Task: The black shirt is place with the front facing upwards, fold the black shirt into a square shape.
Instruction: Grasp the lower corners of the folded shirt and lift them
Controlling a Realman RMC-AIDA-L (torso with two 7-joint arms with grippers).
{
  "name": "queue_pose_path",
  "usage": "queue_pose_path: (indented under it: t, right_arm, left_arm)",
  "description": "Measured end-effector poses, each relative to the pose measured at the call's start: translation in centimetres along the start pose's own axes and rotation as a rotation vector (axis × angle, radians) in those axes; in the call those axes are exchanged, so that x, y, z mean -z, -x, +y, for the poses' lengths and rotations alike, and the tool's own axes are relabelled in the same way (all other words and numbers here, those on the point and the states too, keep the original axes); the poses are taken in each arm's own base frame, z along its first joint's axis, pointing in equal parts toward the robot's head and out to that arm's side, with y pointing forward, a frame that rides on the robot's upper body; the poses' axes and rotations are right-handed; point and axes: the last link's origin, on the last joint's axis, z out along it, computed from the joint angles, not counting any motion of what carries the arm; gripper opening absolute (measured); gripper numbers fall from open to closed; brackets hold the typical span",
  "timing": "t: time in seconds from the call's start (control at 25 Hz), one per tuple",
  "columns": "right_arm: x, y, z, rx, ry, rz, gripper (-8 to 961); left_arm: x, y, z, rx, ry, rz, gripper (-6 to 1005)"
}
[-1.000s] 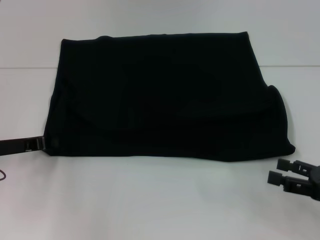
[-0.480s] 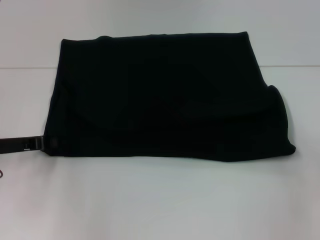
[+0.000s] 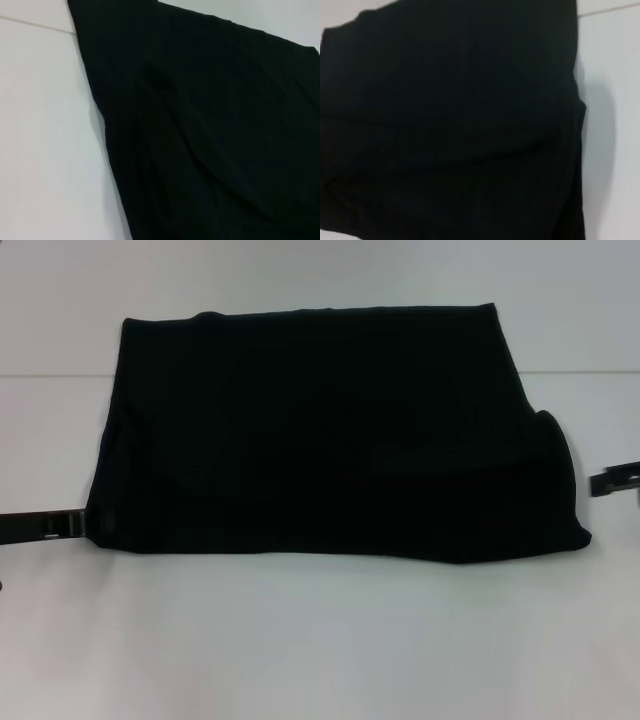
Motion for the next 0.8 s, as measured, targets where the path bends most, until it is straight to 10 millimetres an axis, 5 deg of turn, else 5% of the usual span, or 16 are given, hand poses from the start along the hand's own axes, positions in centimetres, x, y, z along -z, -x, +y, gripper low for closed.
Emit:
queue_pose_path:
  t: [0.36,0.8]
  right_arm:
    - [-4.2,0.2,-0.3,0.0,-0.04,0.016,942]
    - [-6.4,-0.3,1.2,0.029,-0.015,0.037,922]
  left_arm:
    - [0.2,-0.2,0.0,-0.007,0.003,0.004,45]
    - [0.2,-0.2,0.1,-0.006,0.006,0.009,45]
